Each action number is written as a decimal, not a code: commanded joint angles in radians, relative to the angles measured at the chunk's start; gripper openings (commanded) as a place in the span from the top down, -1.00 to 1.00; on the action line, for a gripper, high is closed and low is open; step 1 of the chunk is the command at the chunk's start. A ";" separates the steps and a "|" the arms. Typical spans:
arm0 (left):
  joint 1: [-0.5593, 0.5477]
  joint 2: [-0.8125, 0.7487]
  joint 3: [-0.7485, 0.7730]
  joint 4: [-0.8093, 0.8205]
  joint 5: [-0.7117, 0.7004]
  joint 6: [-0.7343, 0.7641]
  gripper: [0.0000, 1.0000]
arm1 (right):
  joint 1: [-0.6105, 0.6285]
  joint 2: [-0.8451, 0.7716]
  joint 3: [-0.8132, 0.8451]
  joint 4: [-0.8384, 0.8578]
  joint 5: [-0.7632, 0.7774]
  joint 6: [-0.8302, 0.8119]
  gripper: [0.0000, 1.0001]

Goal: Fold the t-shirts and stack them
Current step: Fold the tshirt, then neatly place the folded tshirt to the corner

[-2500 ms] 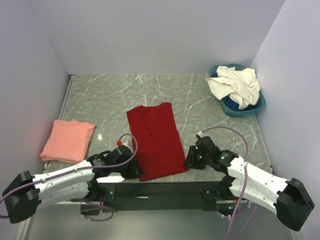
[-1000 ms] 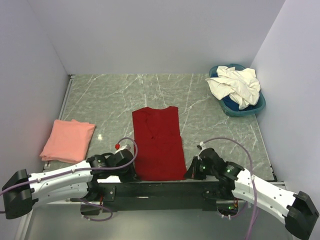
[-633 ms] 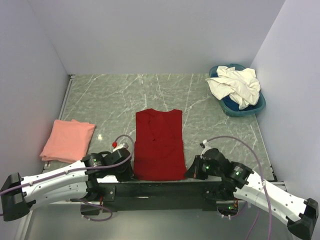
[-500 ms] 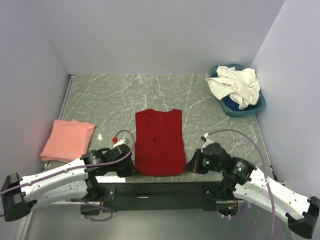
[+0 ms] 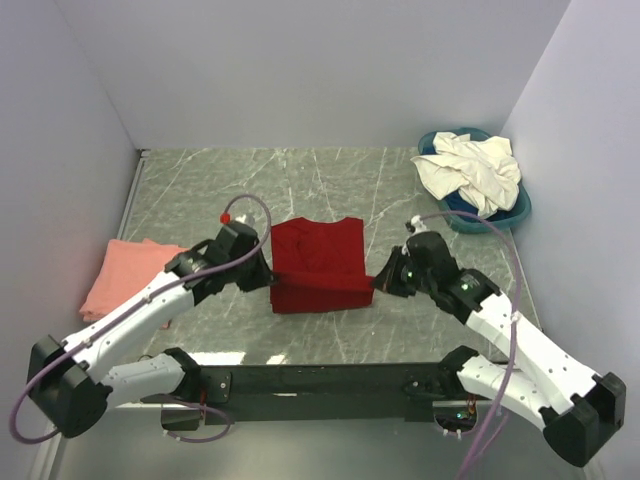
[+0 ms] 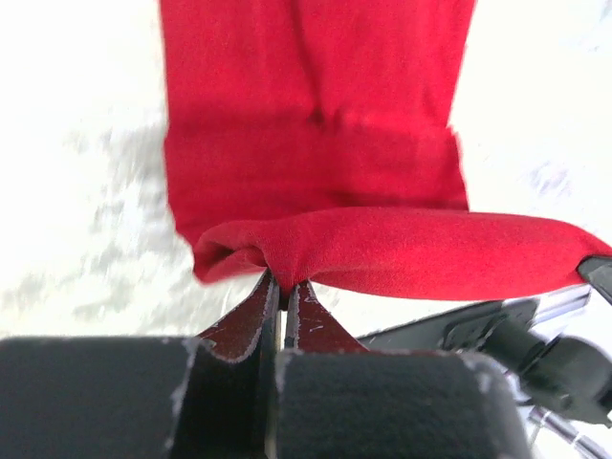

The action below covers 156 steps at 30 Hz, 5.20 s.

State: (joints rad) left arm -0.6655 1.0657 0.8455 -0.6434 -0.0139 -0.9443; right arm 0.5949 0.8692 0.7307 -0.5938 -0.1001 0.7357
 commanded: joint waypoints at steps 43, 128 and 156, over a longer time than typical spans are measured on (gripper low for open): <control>0.426 1.030 0.819 0.217 0.356 0.196 0.99 | -0.402 1.145 0.800 0.246 -0.283 -0.107 1.00; 0.262 0.297 -0.220 0.593 0.130 -0.111 -0.20 | -0.222 1.329 0.875 0.175 -0.190 -0.260 1.00; 0.126 0.629 -0.071 0.516 -0.102 -0.289 0.51 | -0.225 1.304 0.869 0.190 -0.234 -0.252 1.00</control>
State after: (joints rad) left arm -0.4953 1.6375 0.7513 0.0216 -0.0269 -1.1927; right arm 0.3698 2.1860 1.5929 -0.3866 -0.3115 0.4889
